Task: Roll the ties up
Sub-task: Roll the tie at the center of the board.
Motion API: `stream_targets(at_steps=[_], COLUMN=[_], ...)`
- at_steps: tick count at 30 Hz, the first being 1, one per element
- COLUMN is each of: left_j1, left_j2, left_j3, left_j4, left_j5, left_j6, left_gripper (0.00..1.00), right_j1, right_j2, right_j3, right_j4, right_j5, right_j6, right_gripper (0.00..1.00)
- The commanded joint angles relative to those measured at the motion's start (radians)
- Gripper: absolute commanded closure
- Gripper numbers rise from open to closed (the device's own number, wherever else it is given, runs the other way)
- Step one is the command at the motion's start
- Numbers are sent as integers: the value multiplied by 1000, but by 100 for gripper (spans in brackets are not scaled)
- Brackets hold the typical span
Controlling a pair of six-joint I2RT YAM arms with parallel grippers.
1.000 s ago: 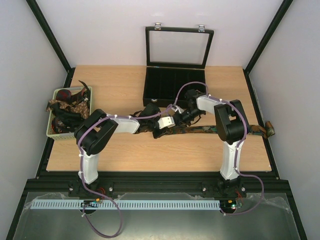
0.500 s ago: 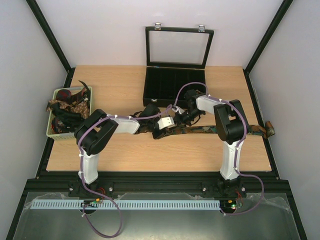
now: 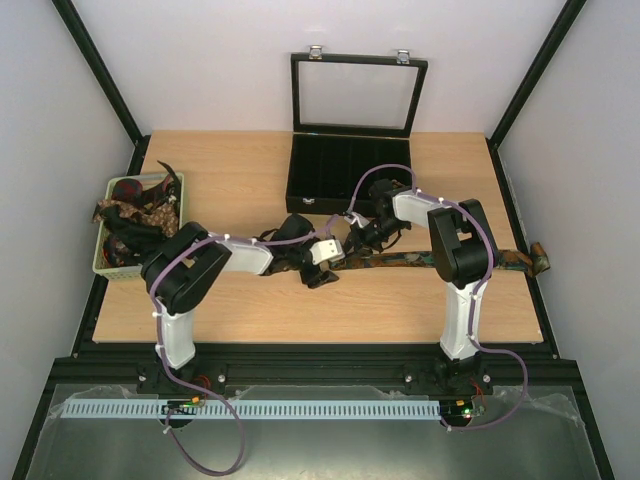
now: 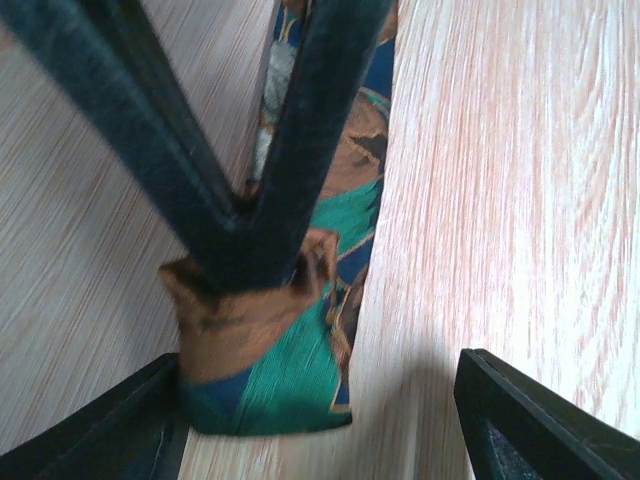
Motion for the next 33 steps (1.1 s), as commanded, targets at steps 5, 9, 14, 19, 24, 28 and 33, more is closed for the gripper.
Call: stream_targets(at_steps=[5, 9, 14, 19, 24, 28, 33], left_j1=[-35, -35, -31, -29, -27, -20, 3], left_j2=[128, 128, 66, 30, 20, 18, -9], left_j3=[54, 41, -34, -67, -70, -69, -85], left_j4=[42, 19, -21, -50, -51, -35, 29], left_j5=[-44, -54, -68, -68, -59, -27, 38], left_j6=[-5, 5, 18, 3, -19, -34, -54], left_gripper=[32, 47, 67, 72, 70, 61, 47], right_j1=[6, 6, -5, -18, -21, -21, -21], right_j2=[15, 4, -24, -28, -11, 12, 6], right_j3=[17, 22, 16, -23, -60, -78, -126], right_j4=[-40, -48, -60, -74, -19, -3, 16], right_j5=[-51, -64, -89, -41, 19, 57, 137], right_j6=[-5, -7, -4, -39, -33, -47, -91], right_gripper=[99, 99, 99, 99, 99, 99, 99])
